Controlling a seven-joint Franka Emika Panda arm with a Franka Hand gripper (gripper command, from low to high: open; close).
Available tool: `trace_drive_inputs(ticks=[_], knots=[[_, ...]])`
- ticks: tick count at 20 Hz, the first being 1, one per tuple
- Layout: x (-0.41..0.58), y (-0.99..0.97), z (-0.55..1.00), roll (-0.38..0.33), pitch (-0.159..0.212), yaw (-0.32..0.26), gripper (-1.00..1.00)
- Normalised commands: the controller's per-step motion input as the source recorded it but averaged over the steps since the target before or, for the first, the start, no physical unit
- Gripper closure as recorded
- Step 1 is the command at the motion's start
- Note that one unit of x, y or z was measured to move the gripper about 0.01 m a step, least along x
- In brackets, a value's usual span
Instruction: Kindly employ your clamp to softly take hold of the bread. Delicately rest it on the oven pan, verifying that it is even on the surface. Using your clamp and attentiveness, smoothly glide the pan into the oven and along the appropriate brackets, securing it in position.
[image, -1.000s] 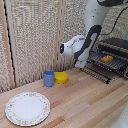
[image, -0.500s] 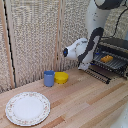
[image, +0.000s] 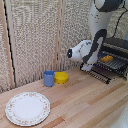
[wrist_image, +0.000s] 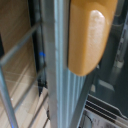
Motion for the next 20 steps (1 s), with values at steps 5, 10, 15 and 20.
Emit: trace_drive_inputs(ticks=[5, 10, 15, 20], knots=[[0.061, -0.17, 0.16, 0.001, -0.014, -0.001, 1.00], [0.087, -0.14, 0.11, -0.009, 0.003, -0.027, 1.00], [0.141, -0.35, 0.39, 0.112, 0.049, -0.069, 1.00], [0.310, -0.39, 0.69, 0.133, 0.033, -0.114, 1.00]])
